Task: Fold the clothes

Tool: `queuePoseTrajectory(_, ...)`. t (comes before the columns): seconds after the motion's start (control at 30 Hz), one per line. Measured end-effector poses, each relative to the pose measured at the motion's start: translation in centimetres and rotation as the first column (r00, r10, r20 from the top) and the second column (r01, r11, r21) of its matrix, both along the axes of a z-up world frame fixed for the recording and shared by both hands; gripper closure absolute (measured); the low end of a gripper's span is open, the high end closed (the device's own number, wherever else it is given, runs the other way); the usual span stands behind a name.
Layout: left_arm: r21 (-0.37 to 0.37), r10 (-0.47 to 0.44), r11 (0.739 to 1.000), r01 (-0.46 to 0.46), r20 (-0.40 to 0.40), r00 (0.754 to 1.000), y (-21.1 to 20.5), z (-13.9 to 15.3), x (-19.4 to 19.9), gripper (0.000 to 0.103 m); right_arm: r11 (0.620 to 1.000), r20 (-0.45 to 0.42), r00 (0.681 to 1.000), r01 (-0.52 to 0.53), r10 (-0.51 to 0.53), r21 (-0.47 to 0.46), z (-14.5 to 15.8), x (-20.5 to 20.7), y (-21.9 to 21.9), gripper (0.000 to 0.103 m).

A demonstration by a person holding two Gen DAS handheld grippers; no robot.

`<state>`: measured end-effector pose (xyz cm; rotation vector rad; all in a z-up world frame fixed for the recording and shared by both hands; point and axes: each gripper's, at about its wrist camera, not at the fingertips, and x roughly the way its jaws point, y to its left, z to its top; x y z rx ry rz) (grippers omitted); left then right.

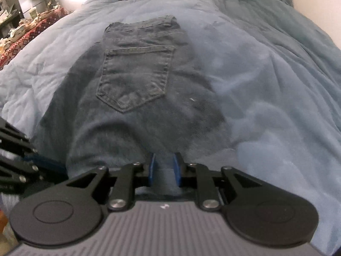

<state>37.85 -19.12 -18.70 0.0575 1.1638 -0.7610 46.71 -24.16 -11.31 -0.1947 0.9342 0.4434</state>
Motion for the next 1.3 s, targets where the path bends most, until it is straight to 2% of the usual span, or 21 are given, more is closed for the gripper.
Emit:
queuePoseTrajectory(0.03, -0.003, 0.0, 1.0, 0.0, 0.005, 1.0, 0.1, 0.3, 0.0, 0.097, 1.0, -0.001, 1.0, -0.013, 0.013, -0.008, 0.0, -0.2, 0.0, 0.083)
queuePoseTrajectory(0.13, -0.096, 0.108, 0.99, -0.104, 0.039, 0.993, 0.6, 2.4, 1.4, 0.097, 0.998, 0.001, 0.998, -0.064, 0.064, -0.026, 0.0, -0.6, 0.8, 0.082)
queuePoseTrajectory(0.2, -0.128, 0.117, 0.986, -0.107, 0.076, 0.99, -0.5, 2.9, 2.4, 0.097, 0.992, 0.019, 0.992, -0.125, 0.125, -0.029, -0.2, -0.2, 2.6, 0.083)
queuePoseTrajectory(0.23, -0.13, 0.113, 0.986, -0.101, 0.089, 0.99, -1.2, 2.8, 2.8, 0.1, 0.987, 0.028, 0.987, -0.155, 0.156, -0.031, -0.3, -0.1, 3.5, 0.087)
queuePoseTrajectory(0.27, -0.108, 0.105, 0.989, -0.096, 0.076, 0.992, -1.8, 1.8, 3.2, 0.103, 0.986, 0.006, 0.987, -0.16, 0.16, -0.044, -1.1, 0.3, 3.9, 0.09)
queuePoseTrajectory(0.33, -0.084, 0.089, 0.993, -0.087, 0.027, 0.996, -2.5, -0.3, 3.5, 0.102, 0.989, -0.068, 0.989, -0.138, 0.134, -0.06, -3.4, 0.9, 3.5, 0.091)
queuePoseTrajectory(0.43, -0.113, 0.103, 0.988, -0.107, -0.036, 0.994, -1.9, -1.9, 3.2, 0.102, 0.989, -0.089, 0.986, -0.143, 0.138, -0.049, -4.2, -0.8, 2.1, 0.093)
queuePoseTrajectory(0.63, -0.117, 0.09, 0.988, -0.101, -0.097, 0.991, -1.2, -1.5, 1.9, 0.102, 0.977, -0.112, 0.975, -0.201, 0.192, -0.076, -3.5, -2.7, 0.9, 0.093)
queuePoseTrajectory(0.73, -0.135, 0.084, 0.987, -0.091, -0.057, 0.995, -0.9, 0.1, 1.9, 0.102, 0.978, -0.082, 0.978, -0.195, 0.19, -0.069, -1.8, -2.2, 1.0, 0.091)
queuePoseTrajectory(0.8, -0.125, 0.118, 0.985, -0.123, -0.047, 0.992, -1.6, 0.0, 2.5, 0.101, 0.979, -0.039, 0.981, -0.191, 0.189, -0.07, -0.8, -1.7, 1.2, 0.09)
queuePoseTrajectory(0.87, -0.115, 0.152, 0.981, -0.155, -0.036, 0.988, -2.2, -0.1, 3.1, 0.098, 0.976, 0.006, 0.98, -0.197, 0.198, -0.088, -0.1, -1.0, 1.7, 0.082)
queuePoseTrajectory(0.97, -0.1, 0.202, 0.974, -0.203, -0.019, 0.979, -3.2, -0.3, 3.9, 0.098, 0.981, 0.036, 0.987, -0.154, 0.159, -0.122, -0.6, 1.3, 1.2, 0.082)
queuePoseTrajectory(1.1, -0.083, 0.267, 0.961, -0.266, 0.005, 0.964, -4.5, -0.5, 5.1, 0.098, 0.996, -0.05, 0.995, -0.089, 0.088, -0.029, -2.5, 4.4, -1.2, 0.08)
queuePoseTrajectory(1.2, -0.05, 0.308, 0.95, -0.308, 0.003, 0.951, -5.4, -0.5, 5.5, 0.093, 0.996, -0.076, 0.993, -0.086, 0.086, 0.008, -3.9, 4.6, -2.1, 0.08)
queuePoseTrajectory(1.3, 0.001, 0.31, 0.951, -0.31, -0.013, 0.951, -5.9, 0.1, 5.4, 0.093, 0.998, -0.101, 0.993, -0.063, 0.064, 0.011, -4.0, 4.1, -2.8, 0.078)
